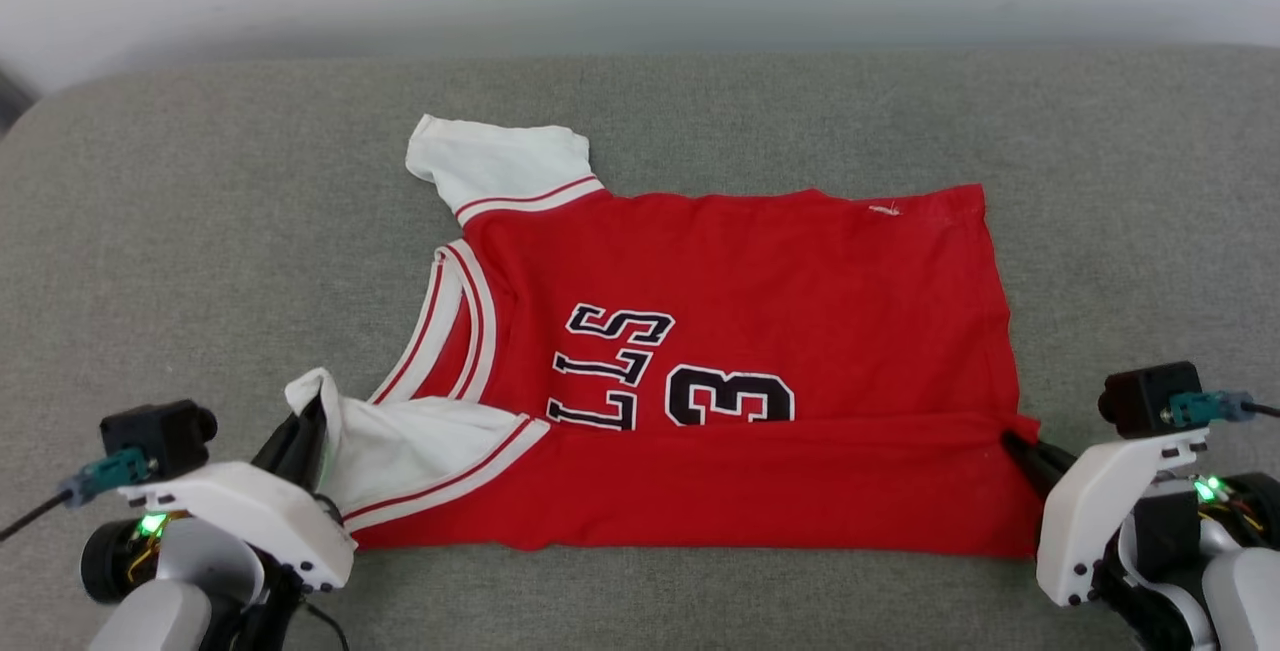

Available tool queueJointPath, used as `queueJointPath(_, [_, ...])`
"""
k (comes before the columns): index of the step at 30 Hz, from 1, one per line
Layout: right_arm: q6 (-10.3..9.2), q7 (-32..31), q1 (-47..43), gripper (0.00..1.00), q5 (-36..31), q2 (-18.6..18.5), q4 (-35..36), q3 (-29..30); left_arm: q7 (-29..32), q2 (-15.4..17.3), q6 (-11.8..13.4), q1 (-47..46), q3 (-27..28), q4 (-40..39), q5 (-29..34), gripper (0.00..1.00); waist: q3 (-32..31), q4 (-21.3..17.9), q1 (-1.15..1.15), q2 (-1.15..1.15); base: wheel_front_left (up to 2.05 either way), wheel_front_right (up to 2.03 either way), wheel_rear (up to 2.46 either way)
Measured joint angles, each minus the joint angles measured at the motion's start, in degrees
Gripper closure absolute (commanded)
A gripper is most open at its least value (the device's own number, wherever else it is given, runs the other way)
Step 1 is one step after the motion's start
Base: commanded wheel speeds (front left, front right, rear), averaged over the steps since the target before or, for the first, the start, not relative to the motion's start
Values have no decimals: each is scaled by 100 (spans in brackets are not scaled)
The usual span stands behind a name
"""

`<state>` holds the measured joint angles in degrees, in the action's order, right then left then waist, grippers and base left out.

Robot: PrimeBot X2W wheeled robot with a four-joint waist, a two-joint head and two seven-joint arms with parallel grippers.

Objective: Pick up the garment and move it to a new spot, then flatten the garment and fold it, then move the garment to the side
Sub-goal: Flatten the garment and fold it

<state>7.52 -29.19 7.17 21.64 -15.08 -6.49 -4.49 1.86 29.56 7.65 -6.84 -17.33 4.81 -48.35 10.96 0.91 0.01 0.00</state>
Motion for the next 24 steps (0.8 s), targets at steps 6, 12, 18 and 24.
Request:
queueJointPath(6, [-1,344,611,100,68,-108,-668,-243,-76,-147,-430,-726,-120,824,3,100,381,17,0,0,0,0,0])
queueJointPath(12, [3,760,929,51,103,-111,-1157,-397,3,-371,-817,-1143,-271,1611,-142,39,557,6,0,0,0,0,0])
queueJointPath(18, [1,1427,892,0,110,-54,-1302,-526,-94,-456,-1018,-1286,-268,2185,-231,0,400,-54,0,0,0,0,0])
queueJointPath(24, [-1,2331,474,0,9,57,-947,-264,-122,-258,-1069,-1284,-191,2317,-278,0,17,-116,0,0,0,0,0])
